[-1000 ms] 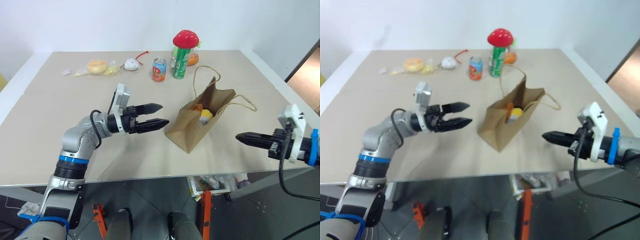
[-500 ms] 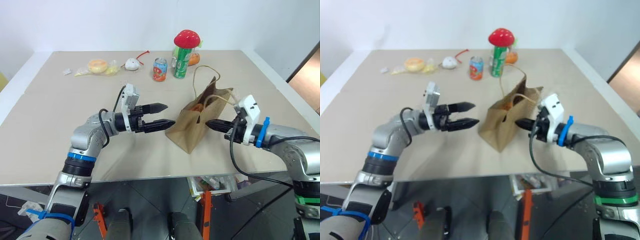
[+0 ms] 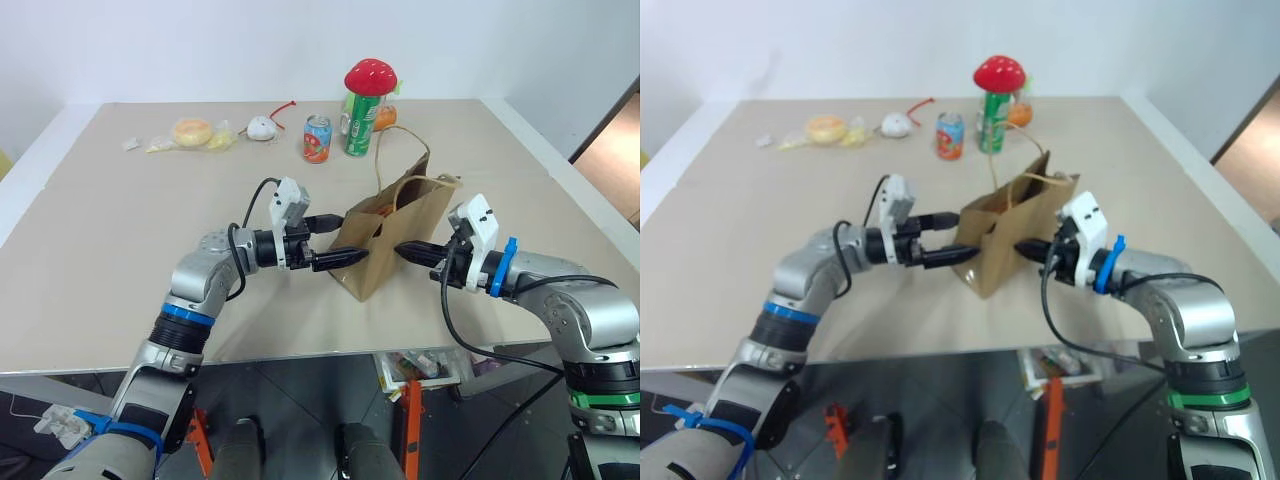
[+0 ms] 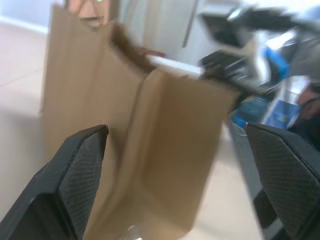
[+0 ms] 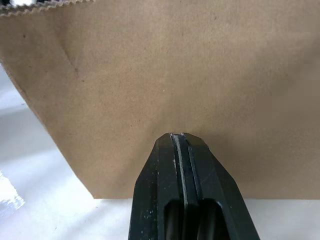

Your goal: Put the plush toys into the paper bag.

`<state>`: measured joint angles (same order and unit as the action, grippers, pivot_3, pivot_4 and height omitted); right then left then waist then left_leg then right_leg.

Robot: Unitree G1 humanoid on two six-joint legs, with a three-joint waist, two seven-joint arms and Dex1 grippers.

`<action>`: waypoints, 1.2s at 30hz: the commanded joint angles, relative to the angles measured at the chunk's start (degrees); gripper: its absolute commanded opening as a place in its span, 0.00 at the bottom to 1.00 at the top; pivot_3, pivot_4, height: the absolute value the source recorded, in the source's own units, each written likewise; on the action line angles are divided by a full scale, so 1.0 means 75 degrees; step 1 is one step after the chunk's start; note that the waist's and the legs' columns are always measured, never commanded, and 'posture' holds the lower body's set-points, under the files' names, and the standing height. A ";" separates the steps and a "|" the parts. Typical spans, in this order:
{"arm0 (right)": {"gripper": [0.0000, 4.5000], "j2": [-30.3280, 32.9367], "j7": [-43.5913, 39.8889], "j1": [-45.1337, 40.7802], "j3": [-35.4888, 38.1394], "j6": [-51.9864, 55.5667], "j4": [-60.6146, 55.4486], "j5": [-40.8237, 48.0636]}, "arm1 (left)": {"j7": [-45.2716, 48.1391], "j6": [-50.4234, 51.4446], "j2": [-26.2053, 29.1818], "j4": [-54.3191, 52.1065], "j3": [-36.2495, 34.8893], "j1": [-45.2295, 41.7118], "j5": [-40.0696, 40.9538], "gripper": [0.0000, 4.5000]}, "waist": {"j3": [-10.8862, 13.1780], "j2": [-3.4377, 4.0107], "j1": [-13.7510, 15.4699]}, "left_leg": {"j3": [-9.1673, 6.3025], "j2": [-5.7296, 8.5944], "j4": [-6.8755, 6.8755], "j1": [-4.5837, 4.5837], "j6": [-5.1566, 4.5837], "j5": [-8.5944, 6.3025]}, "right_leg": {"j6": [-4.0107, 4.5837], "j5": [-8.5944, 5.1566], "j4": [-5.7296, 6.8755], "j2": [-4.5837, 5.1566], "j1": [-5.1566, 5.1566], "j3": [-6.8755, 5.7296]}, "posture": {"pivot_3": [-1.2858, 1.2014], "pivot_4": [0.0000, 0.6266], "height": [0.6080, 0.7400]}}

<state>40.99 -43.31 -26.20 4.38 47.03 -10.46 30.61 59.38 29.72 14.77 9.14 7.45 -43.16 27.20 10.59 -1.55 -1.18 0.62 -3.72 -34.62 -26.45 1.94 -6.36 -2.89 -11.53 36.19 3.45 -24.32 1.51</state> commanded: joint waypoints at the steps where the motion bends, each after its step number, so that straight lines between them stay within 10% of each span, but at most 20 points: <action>1: 0.02 -0.0063 0.0102 -0.0220 0.0053 -0.0121 -0.0230 -0.0035 | 0.0160 -0.0067 0.0176 -0.0109 0.0070 -0.0261 -0.0118 0.99 | 0.0000 0.0000 0.0001 | 0.0000 0.0000 0.0000 0.0000 0.0000 0.0000 | 0.0000 0.0000 0.0000 0.0000 0.0000 0.0000 | 0.52 0.24 1.00; 29: 0.02 -0.0625 0.0635 -0.0592 -0.0222 0.0042 -0.0438 -0.0191 | -0.2061 -0.0340 -0.0756 0.0241 0.0618 -0.0499 -0.1832 0.99 | 0.0000 0.0000 0.0003 | -0.0001 0.0001 0.0001 -0.0003 -0.0001 0.0001 | 0.0000 0.0001 0.0000 0.0000 -0.0001 0.0000 | 0.52 0.24 1.00; 36: 0.00 -0.0593 0.0672 -0.0556 -0.0137 0.0067 -0.0482 -0.0173 | -0.1916 -0.0369 -0.0754 0.0395 0.0493 -0.0524 -0.1703 0.43 | 0.0000 0.0000 0.0003 | -0.0002 0.0001 0.0002 -0.0002 -0.0001 0.0001 | 0.0000 0.0001 0.0000 0.0000 -0.0001 0.0000 | 0.52 0.24 1.00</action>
<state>36.30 -38.51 -29.37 2.23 47.67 -11.73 28.98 44.36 27.85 9.31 12.98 12.17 -45.82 13.70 10.59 -1.55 -1.16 0.60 -3.71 -34.61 -26.47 1.93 -6.36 -2.89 -11.52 36.19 3.45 -24.33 1.51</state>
